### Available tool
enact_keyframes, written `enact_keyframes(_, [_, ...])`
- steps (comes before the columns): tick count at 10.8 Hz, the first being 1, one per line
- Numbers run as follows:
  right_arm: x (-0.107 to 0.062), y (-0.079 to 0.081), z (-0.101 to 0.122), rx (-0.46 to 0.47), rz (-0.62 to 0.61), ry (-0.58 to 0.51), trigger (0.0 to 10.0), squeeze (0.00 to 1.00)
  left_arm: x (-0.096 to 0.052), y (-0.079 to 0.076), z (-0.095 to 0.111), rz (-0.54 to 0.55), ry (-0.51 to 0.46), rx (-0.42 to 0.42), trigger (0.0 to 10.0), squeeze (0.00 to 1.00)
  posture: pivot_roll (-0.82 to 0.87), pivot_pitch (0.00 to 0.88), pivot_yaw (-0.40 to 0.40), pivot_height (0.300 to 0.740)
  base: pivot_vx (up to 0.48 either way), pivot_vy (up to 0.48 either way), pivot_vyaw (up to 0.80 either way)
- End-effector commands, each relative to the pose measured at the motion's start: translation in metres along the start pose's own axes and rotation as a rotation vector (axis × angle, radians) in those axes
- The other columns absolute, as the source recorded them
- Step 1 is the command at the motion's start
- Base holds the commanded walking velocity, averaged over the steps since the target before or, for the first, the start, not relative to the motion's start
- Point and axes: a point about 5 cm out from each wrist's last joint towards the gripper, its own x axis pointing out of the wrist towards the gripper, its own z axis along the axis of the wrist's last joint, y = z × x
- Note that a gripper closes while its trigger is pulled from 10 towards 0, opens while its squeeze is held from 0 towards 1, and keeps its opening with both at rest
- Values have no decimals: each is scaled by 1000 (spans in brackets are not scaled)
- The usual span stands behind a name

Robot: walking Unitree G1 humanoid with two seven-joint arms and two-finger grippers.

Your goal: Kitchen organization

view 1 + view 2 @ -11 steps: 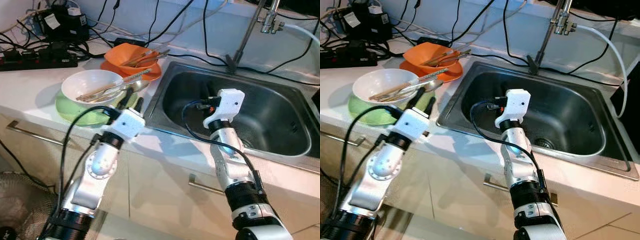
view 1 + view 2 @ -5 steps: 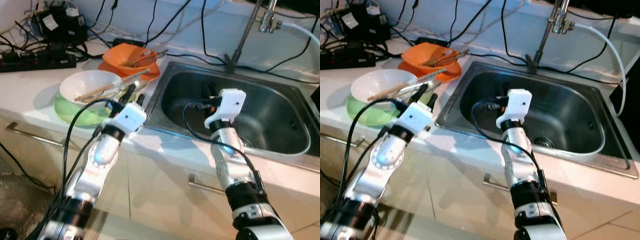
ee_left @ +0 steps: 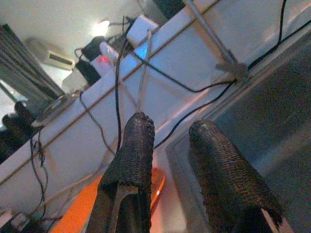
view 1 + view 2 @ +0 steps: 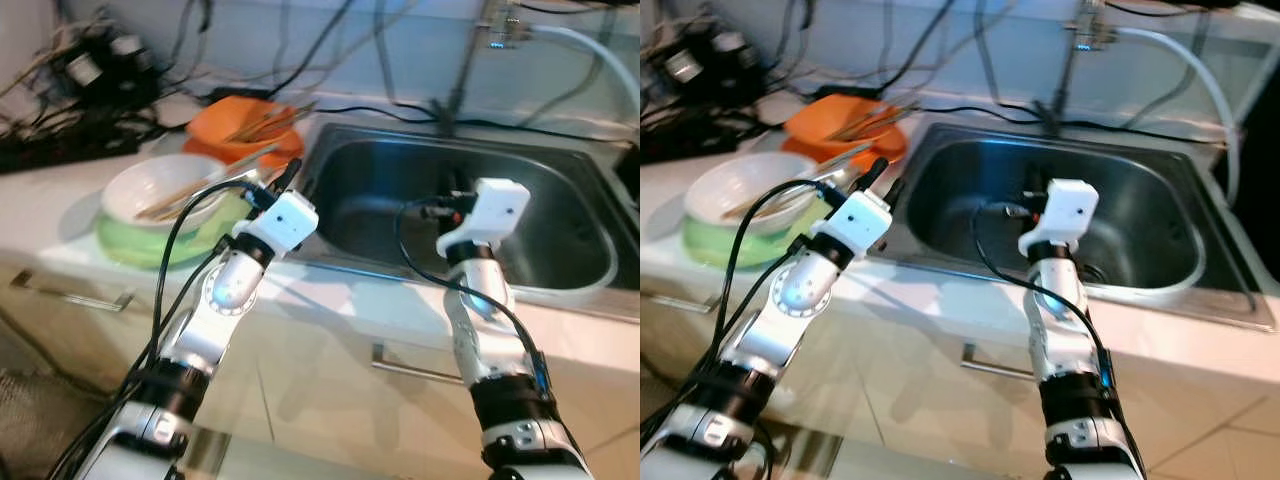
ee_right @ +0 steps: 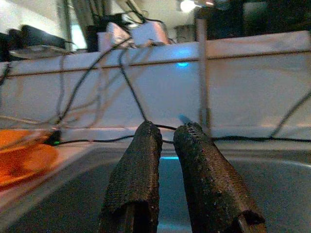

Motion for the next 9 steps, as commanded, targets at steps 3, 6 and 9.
enact_keyframes(3, [2, 7, 3, 1, 14, -3, 10000, 0, 0, 1, -2, 3, -9, 8, 10000, 0, 67, 0, 0, 740, 0, 0, 0])
enact_keyframes(6, [6, 20, 0, 30, 59, 17, 10000, 0, -7, 11, -6, 48, 7, 42, 10000, 0, 131, 0, -39, 740, 0, 0, 0])
enact_keyframes(9, [6, 27, -3, 48, 71, 28, 10000, 0, -15, 13, -3, 30, -4, 109, 10000, 0, 165, 0, -44, 740, 0, 0, 0])
